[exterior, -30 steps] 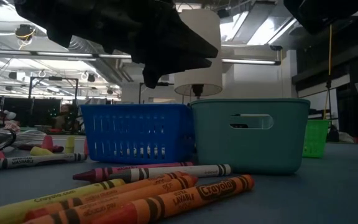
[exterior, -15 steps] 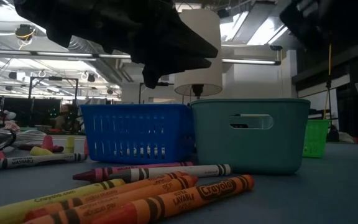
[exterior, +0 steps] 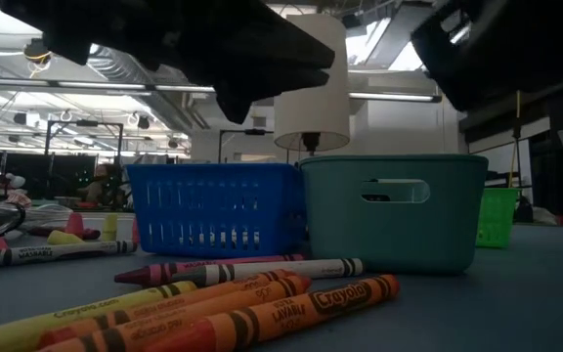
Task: Sort crayons
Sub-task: Put the orange crayon into the black bin
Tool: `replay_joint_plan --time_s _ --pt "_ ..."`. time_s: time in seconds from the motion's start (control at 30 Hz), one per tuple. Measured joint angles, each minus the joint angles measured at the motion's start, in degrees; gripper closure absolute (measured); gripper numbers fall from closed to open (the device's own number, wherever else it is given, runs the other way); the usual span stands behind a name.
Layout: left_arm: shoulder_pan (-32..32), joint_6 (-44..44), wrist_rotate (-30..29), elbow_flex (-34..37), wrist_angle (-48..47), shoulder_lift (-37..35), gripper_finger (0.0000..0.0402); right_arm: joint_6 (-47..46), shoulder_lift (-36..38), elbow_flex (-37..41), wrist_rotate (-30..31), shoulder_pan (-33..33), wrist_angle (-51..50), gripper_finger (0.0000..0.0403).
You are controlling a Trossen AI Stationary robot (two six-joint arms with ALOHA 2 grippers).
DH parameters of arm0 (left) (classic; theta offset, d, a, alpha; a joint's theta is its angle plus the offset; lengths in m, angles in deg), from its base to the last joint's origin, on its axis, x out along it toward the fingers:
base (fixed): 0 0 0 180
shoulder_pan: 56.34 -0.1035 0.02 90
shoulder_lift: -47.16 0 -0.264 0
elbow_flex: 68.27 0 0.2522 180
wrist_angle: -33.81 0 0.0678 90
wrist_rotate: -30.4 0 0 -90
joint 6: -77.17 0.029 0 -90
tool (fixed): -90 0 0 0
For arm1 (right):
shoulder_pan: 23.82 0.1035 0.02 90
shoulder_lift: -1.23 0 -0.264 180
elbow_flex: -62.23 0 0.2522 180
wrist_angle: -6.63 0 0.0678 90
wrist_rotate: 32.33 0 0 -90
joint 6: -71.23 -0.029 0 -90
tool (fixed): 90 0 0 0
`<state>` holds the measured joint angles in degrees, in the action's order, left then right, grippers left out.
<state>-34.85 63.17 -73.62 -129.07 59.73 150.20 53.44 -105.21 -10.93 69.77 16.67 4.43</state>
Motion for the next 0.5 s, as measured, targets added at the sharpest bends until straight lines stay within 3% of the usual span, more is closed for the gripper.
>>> replay_joint_plan --time_s 0.27,0.37,0.5 --pt "2.32 1.22 -0.24 0.00 -0.02 0.00 0.0307 7.98 -4.53 -2.17 3.62 -0.03 3.69 0.0278" --pt "2.99 3.40 -0.24 0.00 -0.10 0.00 0.0307 10.59 -5.83 -5.75 4.37 -0.04 -0.65 0.0278" --pt "3.48 4.86 -0.25 0.00 -0.18 0.00 0.0307 10.80 -7.05 -12.79 4.23 -0.39 -14.59 0.0278"
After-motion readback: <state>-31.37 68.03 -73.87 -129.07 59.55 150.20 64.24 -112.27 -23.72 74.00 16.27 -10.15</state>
